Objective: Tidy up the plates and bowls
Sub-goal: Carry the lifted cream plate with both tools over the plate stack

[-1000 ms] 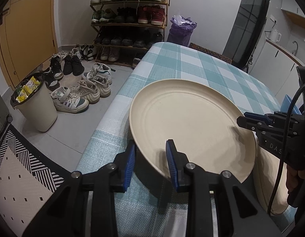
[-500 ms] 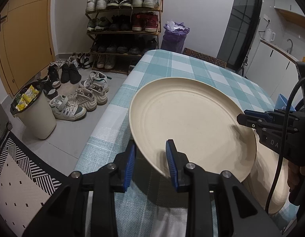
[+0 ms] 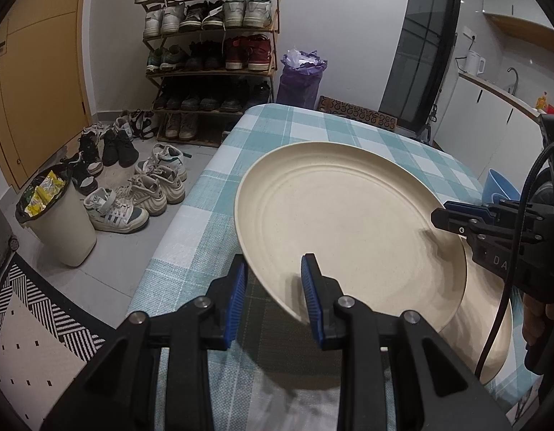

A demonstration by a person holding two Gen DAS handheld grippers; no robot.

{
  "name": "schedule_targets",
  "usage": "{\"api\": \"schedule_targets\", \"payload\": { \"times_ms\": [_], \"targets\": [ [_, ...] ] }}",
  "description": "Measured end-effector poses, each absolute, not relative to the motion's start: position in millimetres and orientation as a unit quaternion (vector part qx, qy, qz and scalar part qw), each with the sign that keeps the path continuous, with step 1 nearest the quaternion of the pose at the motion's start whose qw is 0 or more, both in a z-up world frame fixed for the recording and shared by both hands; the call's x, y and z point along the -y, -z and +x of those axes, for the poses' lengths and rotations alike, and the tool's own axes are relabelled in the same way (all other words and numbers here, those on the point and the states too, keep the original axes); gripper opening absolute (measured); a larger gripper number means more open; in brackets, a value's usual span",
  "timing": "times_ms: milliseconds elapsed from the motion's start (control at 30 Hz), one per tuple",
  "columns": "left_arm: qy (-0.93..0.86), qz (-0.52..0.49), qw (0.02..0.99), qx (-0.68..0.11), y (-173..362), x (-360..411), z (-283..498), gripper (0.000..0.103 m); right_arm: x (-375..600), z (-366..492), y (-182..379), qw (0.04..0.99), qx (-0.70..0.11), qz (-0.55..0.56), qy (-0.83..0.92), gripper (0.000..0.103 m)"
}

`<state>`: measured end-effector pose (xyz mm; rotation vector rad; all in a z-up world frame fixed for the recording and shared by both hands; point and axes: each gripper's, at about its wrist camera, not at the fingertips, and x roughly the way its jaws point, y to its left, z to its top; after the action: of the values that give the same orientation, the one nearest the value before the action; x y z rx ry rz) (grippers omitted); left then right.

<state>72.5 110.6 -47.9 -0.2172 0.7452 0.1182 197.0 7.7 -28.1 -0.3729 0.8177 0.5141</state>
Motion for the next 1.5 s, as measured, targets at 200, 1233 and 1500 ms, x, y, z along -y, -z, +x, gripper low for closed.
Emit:
{"api": "schedule_targets", "payload": {
  "times_ms": [200,1233,1500],
  "targets": [
    [-0.046,-0.097,0.928,-0.358,41,-98,70,0.029,7,188,22,0.875,-0.388,-0.17,-0.235,0.017],
    [0.015,-0.044,0.931,-0.361,37,-30,65,0.029,93,147,14,0.894,-0.39,-0.129,-0.178,0.017],
    [0.024,-0.037,0.93,-0.366,38,-24,65,0.029,102,143,18,0.895,-0.394,-0.122,-0.169,0.017]
  ]
}}
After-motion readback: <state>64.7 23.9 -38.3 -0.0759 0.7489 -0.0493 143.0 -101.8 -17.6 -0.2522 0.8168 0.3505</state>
